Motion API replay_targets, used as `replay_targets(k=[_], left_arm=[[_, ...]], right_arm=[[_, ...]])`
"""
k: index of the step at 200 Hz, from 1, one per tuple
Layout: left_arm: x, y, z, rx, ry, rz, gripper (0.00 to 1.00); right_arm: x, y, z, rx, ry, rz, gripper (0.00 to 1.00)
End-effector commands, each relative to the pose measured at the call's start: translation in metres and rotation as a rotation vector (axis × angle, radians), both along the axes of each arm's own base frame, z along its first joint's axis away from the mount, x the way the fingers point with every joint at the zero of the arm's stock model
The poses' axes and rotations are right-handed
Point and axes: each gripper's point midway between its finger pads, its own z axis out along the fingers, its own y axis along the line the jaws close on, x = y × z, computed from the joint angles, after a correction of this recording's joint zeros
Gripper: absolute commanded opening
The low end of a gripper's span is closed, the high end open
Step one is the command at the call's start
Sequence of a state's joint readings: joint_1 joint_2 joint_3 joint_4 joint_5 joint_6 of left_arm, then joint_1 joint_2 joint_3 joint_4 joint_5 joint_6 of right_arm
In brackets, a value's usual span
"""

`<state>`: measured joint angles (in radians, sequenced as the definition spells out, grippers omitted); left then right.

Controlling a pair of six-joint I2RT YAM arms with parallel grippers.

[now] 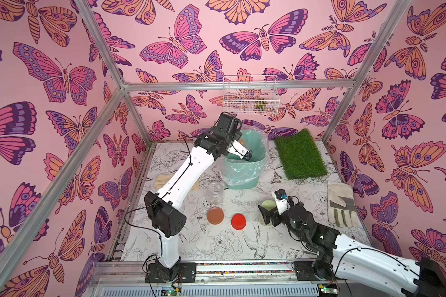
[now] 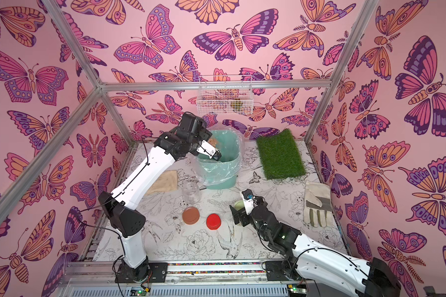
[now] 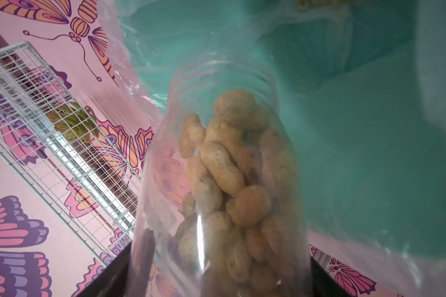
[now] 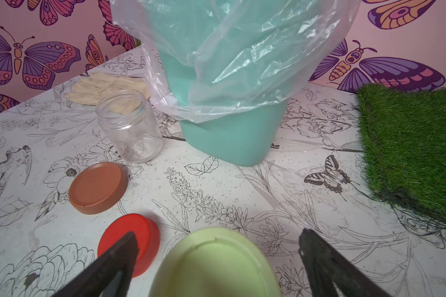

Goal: Empty moldy peanuts from jars
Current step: Pour the moldy peanuts from the jar into the trash bin.

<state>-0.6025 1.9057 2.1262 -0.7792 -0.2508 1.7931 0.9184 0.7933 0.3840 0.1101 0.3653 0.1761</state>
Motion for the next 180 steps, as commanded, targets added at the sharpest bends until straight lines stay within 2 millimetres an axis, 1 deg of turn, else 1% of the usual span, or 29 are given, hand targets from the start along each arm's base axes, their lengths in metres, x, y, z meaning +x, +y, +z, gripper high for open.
replay_targets(k=[1, 16, 26, 41, 55, 68, 96, 106, 119, 129, 130, 133, 138, 147, 163, 180], left_arm=[[0.002, -0.024, 0.014, -0.177, 0.006, -0.024, 0.0], [0.001, -0.022, -0.003, -0.178, 0.046, 0.008, 0.0], [0.005, -0.018, -0.004, -0.214, 0.058, 0.06, 0.0], [0.006, -0.016, 0.008, -0.347, 0.087, 0.112, 0.0], [0.002, -0.014, 0.02, -0.475, 0.128, 0.141, 0.0], [-0.001, -0.009, 0.026, -0.549, 0.149, 0.168, 0.0], [0.003, 0.004, 0.04, -0.727, 0.135, 0.227, 0.0], [0.003, 0.007, 0.053, -0.854, 0.127, 0.243, 0.0], [0.001, 0.01, 0.061, -1.024, 0.149, 0.245, 0.0], [-0.003, 0.01, 0.057, -1.132, 0.176, 0.238, 0.0], [-0.004, 0.01, 0.058, -1.144, 0.175, 0.231, 0.0], [-0.005, 0.009, 0.053, -1.162, 0.188, 0.228, 0.0], [-0.007, 0.009, 0.052, -1.204, 0.191, 0.218, 0.0], [-0.008, 0.009, 0.043, -1.271, 0.216, 0.233, 0.0], [-0.011, 0.01, 0.03, -1.32, 0.25, 0.252, 0.0], [-0.016, 0.01, 0.033, -1.413, 0.252, 0.231, 0.0]], right_arm=[[0.002, -0.002, 0.004, 0.025, -0.012, -0.01, 0.99], [0.002, -0.002, 0.004, 0.028, -0.012, -0.008, 0.99], [0.002, -0.003, 0.004, 0.023, -0.01, -0.009, 0.99], [0.002, -0.005, 0.004, 0.022, -0.01, -0.012, 0.99], [0.001, -0.006, 0.003, 0.023, -0.012, -0.011, 0.99], [0.001, -0.007, 0.003, 0.021, -0.011, -0.012, 0.99], [0.001, -0.008, 0.002, 0.023, -0.007, -0.014, 0.99], [0.001, -0.009, 0.003, 0.027, -0.007, -0.016, 0.99], [0.001, -0.008, 0.003, 0.028, -0.006, -0.015, 0.99], [0.001, -0.008, 0.003, 0.029, -0.005, -0.014, 0.99], [0.001, -0.008, 0.003, 0.029, -0.005, -0.014, 0.99], [0.001, -0.008, 0.003, 0.031, -0.005, -0.014, 0.99], [0.001, -0.007, 0.003, 0.03, -0.005, -0.013, 0.99], [0.001, -0.006, 0.004, 0.031, -0.003, -0.01, 0.99], [0.001, -0.006, 0.005, 0.029, 0.0, -0.007, 0.99], [0.0, -0.006, 0.006, 0.026, 0.001, -0.003, 0.99]])
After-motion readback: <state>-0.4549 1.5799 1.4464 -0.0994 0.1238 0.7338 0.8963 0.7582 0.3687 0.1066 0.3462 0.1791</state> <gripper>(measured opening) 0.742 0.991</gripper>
